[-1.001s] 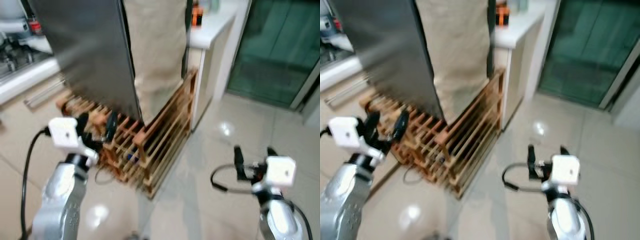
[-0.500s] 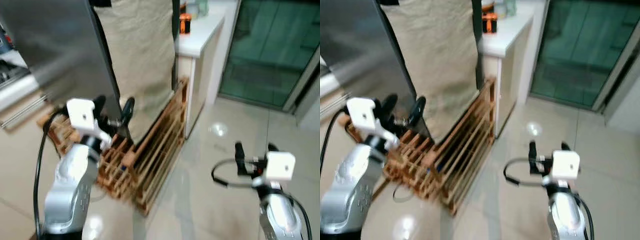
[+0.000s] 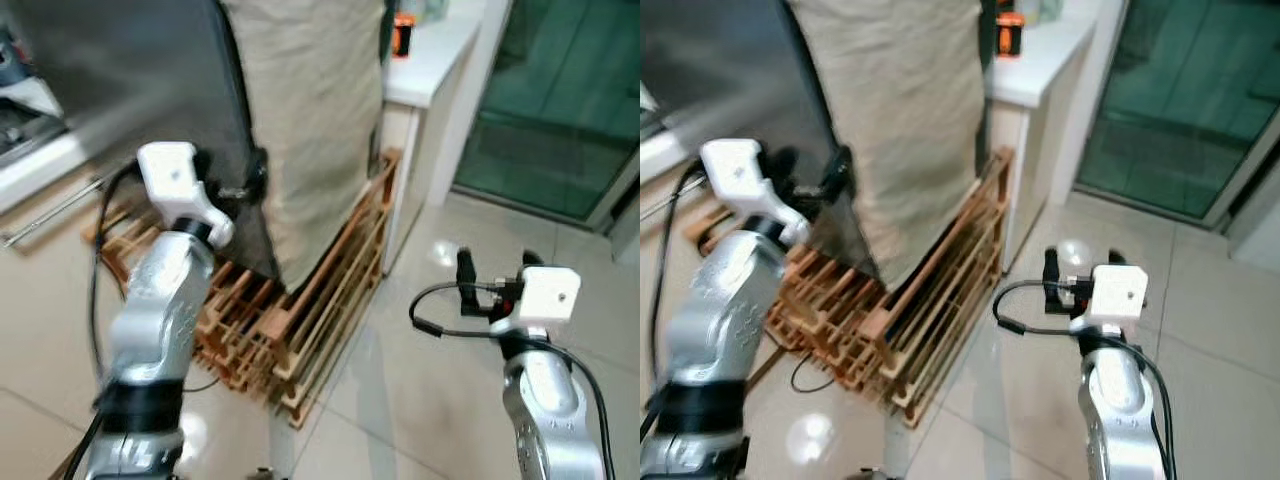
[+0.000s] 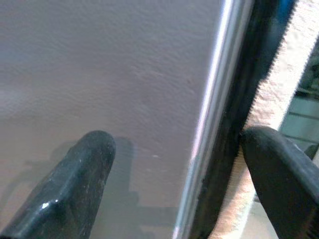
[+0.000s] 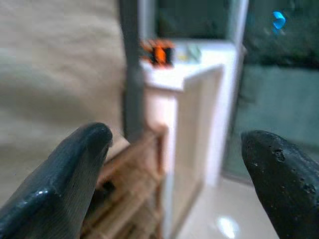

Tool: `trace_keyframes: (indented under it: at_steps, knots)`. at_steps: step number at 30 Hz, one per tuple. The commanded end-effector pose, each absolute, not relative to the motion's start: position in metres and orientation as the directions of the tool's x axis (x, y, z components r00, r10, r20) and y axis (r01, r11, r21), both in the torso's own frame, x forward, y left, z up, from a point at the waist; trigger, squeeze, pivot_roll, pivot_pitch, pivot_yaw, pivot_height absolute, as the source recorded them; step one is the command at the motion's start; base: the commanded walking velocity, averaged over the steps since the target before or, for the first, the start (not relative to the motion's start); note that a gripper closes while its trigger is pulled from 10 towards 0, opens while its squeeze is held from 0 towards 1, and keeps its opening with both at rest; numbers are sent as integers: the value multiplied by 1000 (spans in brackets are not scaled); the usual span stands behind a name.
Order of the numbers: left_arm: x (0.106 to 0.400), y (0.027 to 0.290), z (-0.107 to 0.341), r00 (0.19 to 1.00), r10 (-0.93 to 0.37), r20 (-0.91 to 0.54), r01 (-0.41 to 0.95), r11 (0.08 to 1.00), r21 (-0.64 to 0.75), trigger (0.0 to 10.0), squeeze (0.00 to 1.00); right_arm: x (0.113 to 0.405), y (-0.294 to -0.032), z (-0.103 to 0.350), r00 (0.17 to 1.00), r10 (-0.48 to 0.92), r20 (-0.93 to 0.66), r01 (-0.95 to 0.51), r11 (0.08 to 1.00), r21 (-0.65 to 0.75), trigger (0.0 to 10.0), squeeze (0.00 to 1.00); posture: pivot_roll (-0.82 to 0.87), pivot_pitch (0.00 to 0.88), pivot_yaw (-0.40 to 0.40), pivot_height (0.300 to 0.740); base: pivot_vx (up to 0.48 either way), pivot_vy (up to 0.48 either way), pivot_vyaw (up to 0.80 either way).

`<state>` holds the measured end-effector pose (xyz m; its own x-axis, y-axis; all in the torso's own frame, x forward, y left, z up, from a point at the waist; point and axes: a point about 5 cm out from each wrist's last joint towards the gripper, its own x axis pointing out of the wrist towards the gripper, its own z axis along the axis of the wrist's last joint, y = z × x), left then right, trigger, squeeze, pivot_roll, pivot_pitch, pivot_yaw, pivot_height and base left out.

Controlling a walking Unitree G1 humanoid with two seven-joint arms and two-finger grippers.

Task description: Restocking fridge

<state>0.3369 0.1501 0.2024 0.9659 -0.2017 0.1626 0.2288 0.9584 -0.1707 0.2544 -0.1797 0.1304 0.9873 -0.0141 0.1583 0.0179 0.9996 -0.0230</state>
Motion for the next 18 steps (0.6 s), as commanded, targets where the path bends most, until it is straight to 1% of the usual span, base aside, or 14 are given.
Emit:
trace_keyframes:
  at_steps: [1, 7, 11, 13, 14, 18]
  knots:
    - [340, 161, 206, 974, -160, 162, 189, 965, -180, 10000, 0, 249, -184, 123, 993, -35, 114, 37, 999, -15, 10000, 0, -138, 53, 61, 740, 0, 0, 0]
    - [338, 156, 206, 966, -209, 153, 234, 957, -171, 10000, 0, 244, -188, 118, 994, -64, 86, 65, 998, -6, 10000, 0, -153, 67, 73, 740, 0, 0, 0]
    - [317, 160, 192, 962, -251, 103, 264, 955, -135, 10000, 0, 237, -190, 114, 995, -75, 66, 75, 997, -5, 10000, 0, -152, 81, 79, 740, 0, 0, 0]
    - [314, 160, 188, 961, -259, 93, 270, 954, -133, 10000, 0, 237, -192, 113, 995, -78, 64, 79, 997, -5, 10000, 0, -147, 84, 76, 740, 0, 0, 0]
    - [306, 158, 181, 958, -277, 75, 285, 948, -139, 10000, 0, 236, -194, 112, 995, -84, 58, 85, 996, -5, 10000, 0, -141, 90, 72, 740, 0, 0, 0]
    - [301, 148, 183, 952, -293, 90, 305, 938, -164, 10000, 0, 240, -194, 112, 995, -77, 59, 78, 997, -8, 10000, 0, -135, 93, 69, 740, 0, 0, 0]
